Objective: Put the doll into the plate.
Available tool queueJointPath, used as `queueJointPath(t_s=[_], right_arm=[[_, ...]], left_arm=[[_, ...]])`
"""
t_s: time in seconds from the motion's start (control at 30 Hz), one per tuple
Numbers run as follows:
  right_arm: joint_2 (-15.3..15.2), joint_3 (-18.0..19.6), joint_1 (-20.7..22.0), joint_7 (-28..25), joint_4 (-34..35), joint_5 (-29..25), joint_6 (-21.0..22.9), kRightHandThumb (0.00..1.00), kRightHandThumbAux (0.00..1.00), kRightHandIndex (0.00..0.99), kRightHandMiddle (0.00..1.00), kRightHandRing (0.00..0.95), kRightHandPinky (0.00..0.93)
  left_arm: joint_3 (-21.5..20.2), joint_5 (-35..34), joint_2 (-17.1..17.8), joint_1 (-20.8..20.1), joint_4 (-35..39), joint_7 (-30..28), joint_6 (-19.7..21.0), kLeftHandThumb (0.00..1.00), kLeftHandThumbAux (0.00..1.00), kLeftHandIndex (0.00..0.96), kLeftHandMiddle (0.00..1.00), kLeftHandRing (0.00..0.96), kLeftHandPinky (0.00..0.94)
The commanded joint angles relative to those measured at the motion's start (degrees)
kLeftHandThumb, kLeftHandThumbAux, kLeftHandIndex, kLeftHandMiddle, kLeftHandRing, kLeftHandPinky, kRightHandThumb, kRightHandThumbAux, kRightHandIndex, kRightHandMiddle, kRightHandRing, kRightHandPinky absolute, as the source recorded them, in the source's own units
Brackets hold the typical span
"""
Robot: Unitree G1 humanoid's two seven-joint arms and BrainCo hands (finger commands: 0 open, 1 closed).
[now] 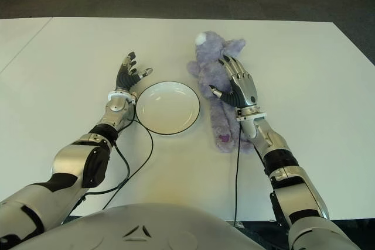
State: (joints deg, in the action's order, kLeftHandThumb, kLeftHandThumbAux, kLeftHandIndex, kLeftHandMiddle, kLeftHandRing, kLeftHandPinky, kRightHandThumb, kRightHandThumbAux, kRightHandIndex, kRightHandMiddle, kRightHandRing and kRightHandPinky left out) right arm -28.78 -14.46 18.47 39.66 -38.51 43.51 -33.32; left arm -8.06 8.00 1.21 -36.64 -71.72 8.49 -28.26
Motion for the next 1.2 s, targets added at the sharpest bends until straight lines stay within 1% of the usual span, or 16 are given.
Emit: queueJointPath(t_s=[0.03, 0.2, 0.27, 0.33, 0.37, 0.53, 0.67, 0.7, 0.8, 0.83, 0.9, 0.97, 1.0, 1.07, 1.1, 1.2], right_arm=[[1.85, -2.38, -2.54, 0.14, -3.28, 0.14, -0.61, 0.353, 0.497, 0.066, 0.0, 0.111, 0.261], [2.07, -3.02, -2.93, -0.03, -3.76, 0.16, -1.03, 0.321, 0.5, 0.066, 0.0, 0.123, 0.266], [2.19, -3.23, -3.1, -0.12, -3.77, 0.17, -1.17, 0.319, 0.494, 0.065, 0.0, 0.129, 0.288], [2.35, -3.39, -3.3, -0.27, -3.74, 0.1, -1.31, 0.322, 0.488, 0.063, 0.0, 0.134, 0.315], [2.41, -3.43, -3.37, -0.33, -3.74, 0.05, -1.38, 0.332, 0.488, 0.061, 0.0, 0.137, 0.353], [2.36, -3.41, -3.71, -0.34, -3.95, -0.19, -1.73, 0.362, 0.503, 0.059, 0.0, 0.153, 0.423], [1.96, -3.2, -3.73, -0.3, -4.37, -0.55, -2.37, 0.367, 0.532, 0.07, 0.0, 0.205, 0.475], [1.83, -3.13, -3.7, -0.34, -4.44, -0.67, -2.55, 0.371, 0.55, 0.087, 0.042, 0.267, 0.533], [1.35, -2.73, -3.51, -1.01, -4.16, -1.4, -3.07, 0.377, 0.565, 0.105, 0.089, 0.31, 0.554], [1.14, -2.52, -3.44, -1.39, -3.95, -1.74, -3.25, 0.388, 0.581, 0.123, 0.13, 0.368, 0.574], [0.92, -2.19, -3.41, -1.98, -3.56, -2.25, -3.31, 0.415, 0.615, 0.165, 0.212, 0.447, 0.595], [0.84, -1.93, -3.47, -2.74, -3.34, -2.72, -3.06, 0.421, 0.628, 0.183, 0.244, 0.458, 0.589], [0.81, -1.82, -3.49, -3.13, -3.25, -2.96, -2.94, 0.428, 0.648, 0.213, 0.292, 0.464, 0.569], [0.7, -1.55, -3.53, -4.17, -3.05, -3.71, -2.89, 0.432, 0.653, 0.222, 0.306, 0.465, 0.563], [0.65, -1.41, -3.54, -4.7, -2.95, -4.1, -2.92, 0.437, 0.664, 0.238, 0.335, 0.468, 0.546], [0.34, -0.79, -3.67, -8.18, -2.63, -6.56, -3.24, 0.444, 0.674, 0.256, 0.371, 0.474, 0.533]], left_arm=[[0.51, 0.55, -2.97, 9.77, -6.49, -0.75, 6.36, 0.0, 0.762, 0.049, 0.054, 0.057, 0.092], [0.6, 0.64, -3.08, 10.03, -6.45, -0.62, 5.71, 0.0, 0.762, 0.046, 0.053, 0.057, 0.094], [0.37, 0.37, -3.18, 10.03, -6.44, -0.79, 5.8, 0.0, 0.769, 0.047, 0.054, 0.058, 0.097], [0.27, 0.26, -3.23, 10.02, -6.44, -0.65, 5.99, 0.0, 0.776, 0.05, 0.057, 0.062, 0.101], [0.3, 0.3, -3.24, 10.03, -6.44, -0.48, 6.01, 0.0, 0.774, 0.051, 0.059, 0.064, 0.102], [0.43, 0.42, -3.21, 9.81, -6.48, -0.28, 6.84, 0.0, 0.772, 0.047, 0.063, 0.068, 0.106], [0.32, 0.32, -3.34, 9.86, -6.5, -0.19, 6.91, 0.0, 0.789, 0.045, 0.069, 0.074, 0.112], [0.3, 0.31, -3.37, 9.9, -6.5, -0.15, 6.8, 0.0, 0.799, 0.049, 0.076, 0.08, 0.117], [0.21, 0.2, -3.43, 9.94, -6.47, -0.18, 6.56, 0.0, 0.804, 0.053, 0.081, 0.085, 0.12], [0.18, 0.17, -3.5, 9.94, -6.46, -0.19, 6.51, 0.0, 0.805, 0.056, 0.083, 0.087, 0.122], [0.06, 0.01, -3.58, 9.92, -6.44, -0.34, 6.42, 0.0, 0.805, 0.06, 0.081, 0.087, 0.115], [-0.24, -0.33, -3.64, 9.86, -6.42, -0.73, 6.5, 0.0, 0.804, 0.059, 0.078, 0.086, 0.114], [-0.38, -0.48, -3.66, 9.83, -6.42, -0.9, 6.57, 0.0, 0.799, 0.053, 0.074, 0.084, 0.116], [-0.58, -0.68, -3.69, 9.78, -6.42, -1.13, 6.71, 0.0, 0.797, 0.051, 0.072, 0.083, 0.116], [-0.64, -0.73, -3.7, 9.76, -6.42, -1.18, 6.77, 0.0, 0.797, 0.045, 0.07, 0.082, 0.116], [-0.81, -0.91, -3.78, 9.72, -6.4, -1.26, 6.82, 0.0, 0.803, 0.039, 0.07, 0.08, 0.116]])
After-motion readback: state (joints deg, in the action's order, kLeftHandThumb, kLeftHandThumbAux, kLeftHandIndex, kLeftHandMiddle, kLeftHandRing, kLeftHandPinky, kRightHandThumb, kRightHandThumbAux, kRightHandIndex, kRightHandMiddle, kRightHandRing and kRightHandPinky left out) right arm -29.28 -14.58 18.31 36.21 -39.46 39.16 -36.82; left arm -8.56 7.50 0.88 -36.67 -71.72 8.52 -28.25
